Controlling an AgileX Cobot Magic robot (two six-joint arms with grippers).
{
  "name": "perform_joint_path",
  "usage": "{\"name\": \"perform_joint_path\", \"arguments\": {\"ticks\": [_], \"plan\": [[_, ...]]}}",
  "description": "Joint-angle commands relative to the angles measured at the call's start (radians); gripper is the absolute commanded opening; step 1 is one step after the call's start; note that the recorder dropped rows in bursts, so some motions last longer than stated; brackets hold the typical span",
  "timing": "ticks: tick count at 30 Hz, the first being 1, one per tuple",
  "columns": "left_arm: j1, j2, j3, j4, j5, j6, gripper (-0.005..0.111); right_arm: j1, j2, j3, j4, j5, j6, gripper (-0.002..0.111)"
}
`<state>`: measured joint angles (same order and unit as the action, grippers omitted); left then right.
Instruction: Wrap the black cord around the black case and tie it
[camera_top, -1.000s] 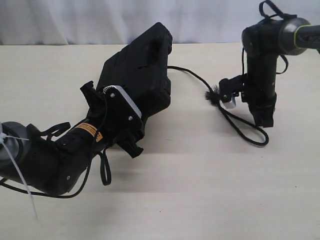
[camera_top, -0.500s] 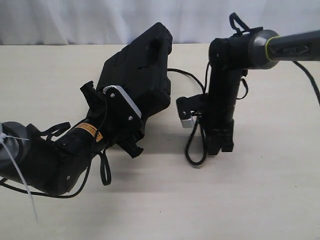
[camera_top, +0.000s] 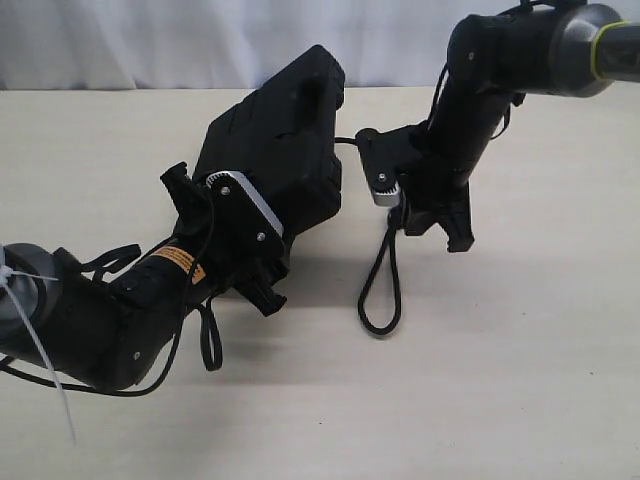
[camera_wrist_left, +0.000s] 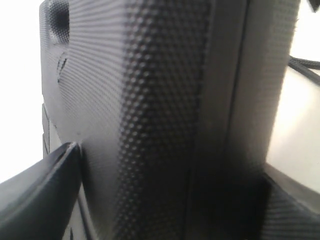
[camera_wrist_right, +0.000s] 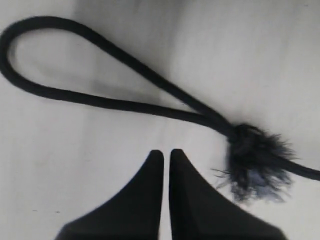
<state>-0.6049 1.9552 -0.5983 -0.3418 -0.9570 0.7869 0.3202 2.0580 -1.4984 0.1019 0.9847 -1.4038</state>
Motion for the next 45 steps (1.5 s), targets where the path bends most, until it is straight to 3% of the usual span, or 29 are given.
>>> {"name": "perform_joint_path", "arguments": {"ticks": [1, 8, 10, 14, 22, 24, 26, 28, 32, 39, 45], "plan": [[0.000, 0.002, 0.004, -0.017, 0.036, -0.059, 0.000, -0.005, 0.013, 0.004, -0.024, -0.125, -0.102, 0.011], [0.000, 0.002, 0.004, -0.017, 0.037, -0.059, 0.000, -0.005, 0.052, 0.004, -0.024, -0.214, -0.263, 0.048], [0.000, 0.002, 0.004, -0.017, 0.037, -0.059, 0.000, -0.005, 0.066, 0.004, -0.024, -0.226, -0.323, 0.053], [0.000, 0.002, 0.004, -0.017, 0.037, -0.059, 0.000, -0.005, 0.087, 0.004, -0.024, -0.274, -0.445, 0.053], [0.000, 0.002, 0.004, -0.017, 0.037, -0.059, 0.000, -0.005, 0.139, 0.008, -0.114, -0.303, -0.447, 0.053], [0.000, 0.002, 0.004, -0.017, 0.035, -0.059, 0.000, -0.005, 0.144, 0.012, -0.117, -0.303, -0.447, 0.048], [0.000, 0.002, 0.004, -0.017, 0.027, -0.059, 0.000, -0.003, 0.144, 0.012, -0.088, -0.301, -0.443, 0.030], [0.000, 0.002, 0.004, -0.017, 0.017, -0.075, 0.000, -0.003, 0.142, 0.012, -0.086, -0.288, -0.443, 0.006], [0.000, -0.003, 0.004, -0.015, 0.002, -0.125, 0.000, -0.003, 0.136, 0.012, -0.043, -0.259, -0.349, 0.004], [0.000, -0.046, 0.032, -0.011, 0.024, -0.192, 0.000, -0.006, 0.088, 0.012, 0.219, -0.204, -0.335, 0.005], [0.000, -0.100, 0.103, -0.041, 0.014, -0.227, 0.000, -0.006, 0.061, 0.012, 0.290, -0.172, -0.275, 0.005]]}}
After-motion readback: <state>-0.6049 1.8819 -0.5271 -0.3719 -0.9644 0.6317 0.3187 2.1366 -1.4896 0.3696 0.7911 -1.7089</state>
